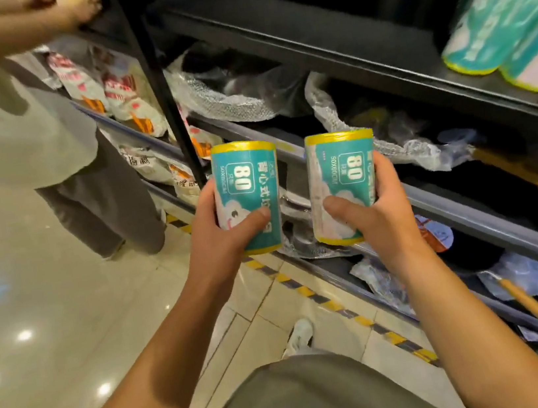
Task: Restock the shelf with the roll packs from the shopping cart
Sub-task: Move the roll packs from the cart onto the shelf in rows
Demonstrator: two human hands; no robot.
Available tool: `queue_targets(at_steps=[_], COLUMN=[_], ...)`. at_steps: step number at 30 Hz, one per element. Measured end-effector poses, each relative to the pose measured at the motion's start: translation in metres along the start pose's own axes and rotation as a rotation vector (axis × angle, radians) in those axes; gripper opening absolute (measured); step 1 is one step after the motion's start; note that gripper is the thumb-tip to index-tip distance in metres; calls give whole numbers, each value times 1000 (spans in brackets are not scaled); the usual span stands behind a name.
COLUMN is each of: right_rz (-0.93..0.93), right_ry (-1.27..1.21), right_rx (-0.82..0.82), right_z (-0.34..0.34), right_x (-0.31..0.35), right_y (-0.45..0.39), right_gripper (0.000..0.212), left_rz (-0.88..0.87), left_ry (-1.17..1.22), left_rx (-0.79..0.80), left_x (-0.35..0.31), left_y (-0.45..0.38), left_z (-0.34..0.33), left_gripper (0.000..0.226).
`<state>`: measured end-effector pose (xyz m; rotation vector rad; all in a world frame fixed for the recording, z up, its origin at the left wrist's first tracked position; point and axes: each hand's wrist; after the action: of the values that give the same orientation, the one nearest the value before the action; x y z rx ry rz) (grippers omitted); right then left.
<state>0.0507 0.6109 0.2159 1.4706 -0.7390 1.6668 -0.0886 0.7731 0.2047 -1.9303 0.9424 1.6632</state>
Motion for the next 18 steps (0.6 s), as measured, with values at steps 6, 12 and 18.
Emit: queue_targets(at_steps=[6, 12, 18], right_rz=[67, 173, 254], right_ry=[8, 103, 220], right_rx=[-94, -256, -499], right_z=[7, 22, 30], right_x=[27, 64, 89], right_y=[-67, -117, -172], right_gripper=[85, 87, 82], left_rz=[-45, -101, -141], left_ry=[-16, -42, -16], left_rx=[66, 160, 318], left_x=[-28, -59, -80], left_y=[-82, -152, -224], left_z=[-25, -58, -82], left_gripper=[77, 53, 51])
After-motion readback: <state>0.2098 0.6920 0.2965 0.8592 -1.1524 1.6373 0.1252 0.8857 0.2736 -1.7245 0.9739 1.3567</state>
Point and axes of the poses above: each hand's wrist, its own y-axis away from the middle knuckle, its own z-axis out of the back of the hand, x = y × z, and after that the axes turned 5 degrees about y, right-handed
